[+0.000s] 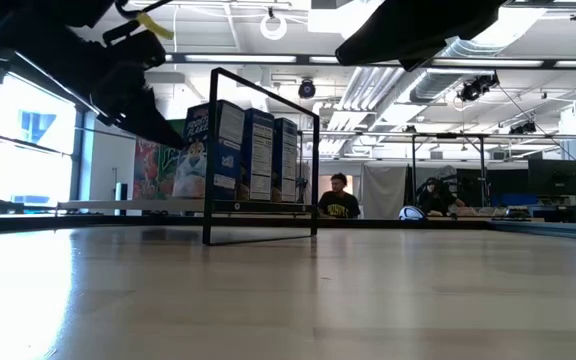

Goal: Stack cereal on shelf
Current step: Put the blue cereal on the shelf, then return to Home Position

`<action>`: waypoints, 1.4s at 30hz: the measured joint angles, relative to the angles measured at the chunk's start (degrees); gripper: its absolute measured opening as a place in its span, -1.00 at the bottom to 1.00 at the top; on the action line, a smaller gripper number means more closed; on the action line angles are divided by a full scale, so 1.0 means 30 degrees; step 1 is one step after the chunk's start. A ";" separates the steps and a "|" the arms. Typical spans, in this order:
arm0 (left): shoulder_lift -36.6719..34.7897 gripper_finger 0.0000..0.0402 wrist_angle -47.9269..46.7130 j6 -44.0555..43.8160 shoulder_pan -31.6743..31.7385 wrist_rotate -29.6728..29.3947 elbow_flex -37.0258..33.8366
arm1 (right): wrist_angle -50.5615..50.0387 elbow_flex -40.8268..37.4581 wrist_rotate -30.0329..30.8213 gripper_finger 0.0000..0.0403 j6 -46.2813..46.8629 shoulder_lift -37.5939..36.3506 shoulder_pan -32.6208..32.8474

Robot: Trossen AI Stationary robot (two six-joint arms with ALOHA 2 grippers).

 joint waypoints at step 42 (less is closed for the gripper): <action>0.2364 -0.94 0.3999 -0.0675 -0.1381 0.0498 0.0036 | 0.1710 -0.0593 0.0011 -1.00 -0.2250 0.0000 0.0000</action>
